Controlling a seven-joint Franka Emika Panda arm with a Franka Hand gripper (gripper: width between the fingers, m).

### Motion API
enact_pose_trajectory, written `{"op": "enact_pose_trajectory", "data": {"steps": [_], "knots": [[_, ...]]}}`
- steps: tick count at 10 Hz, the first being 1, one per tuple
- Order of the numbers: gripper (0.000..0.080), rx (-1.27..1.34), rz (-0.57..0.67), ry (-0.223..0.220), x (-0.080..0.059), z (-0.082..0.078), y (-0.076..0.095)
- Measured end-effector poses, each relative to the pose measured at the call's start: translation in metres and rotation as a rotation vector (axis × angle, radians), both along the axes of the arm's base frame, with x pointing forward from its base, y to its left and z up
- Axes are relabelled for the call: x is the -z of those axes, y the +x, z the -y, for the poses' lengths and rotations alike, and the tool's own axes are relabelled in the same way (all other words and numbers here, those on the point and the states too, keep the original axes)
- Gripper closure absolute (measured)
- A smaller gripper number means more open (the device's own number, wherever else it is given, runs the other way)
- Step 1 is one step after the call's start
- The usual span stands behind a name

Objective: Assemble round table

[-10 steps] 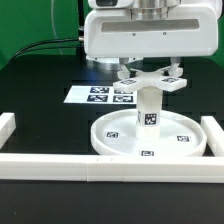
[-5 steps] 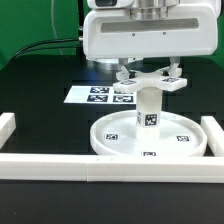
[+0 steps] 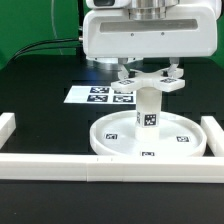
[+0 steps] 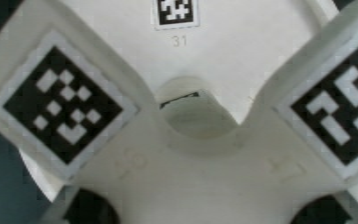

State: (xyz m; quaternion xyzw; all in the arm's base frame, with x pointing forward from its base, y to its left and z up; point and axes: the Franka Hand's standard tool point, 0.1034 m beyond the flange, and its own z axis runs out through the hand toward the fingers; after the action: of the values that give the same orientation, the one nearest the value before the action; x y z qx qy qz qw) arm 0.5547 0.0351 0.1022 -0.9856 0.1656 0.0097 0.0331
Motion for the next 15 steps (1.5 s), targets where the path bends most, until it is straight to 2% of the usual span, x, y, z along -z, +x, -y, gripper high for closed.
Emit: {"op": "enact_pose_trajectory", "data": {"steps": [2, 4, 7, 14, 15], "knots": [[0.035, 0.292, -0.021, 0.008, 0.0006, -0.0023, 0.0001], [0.035, 0.542, -0.042, 0.035, 0.0009, -0.0018, 0.0011], [0.035, 0.872, -0.076, 0.039, 0.0015, -0.0022, 0.0014], [0.035, 1.256, -0.141, 0.029, 0.0021, -0.0042, -0.0017], [0.0255, 1.256, -0.143, 0.031, 0.0023, -0.0053, -0.0018]]}}
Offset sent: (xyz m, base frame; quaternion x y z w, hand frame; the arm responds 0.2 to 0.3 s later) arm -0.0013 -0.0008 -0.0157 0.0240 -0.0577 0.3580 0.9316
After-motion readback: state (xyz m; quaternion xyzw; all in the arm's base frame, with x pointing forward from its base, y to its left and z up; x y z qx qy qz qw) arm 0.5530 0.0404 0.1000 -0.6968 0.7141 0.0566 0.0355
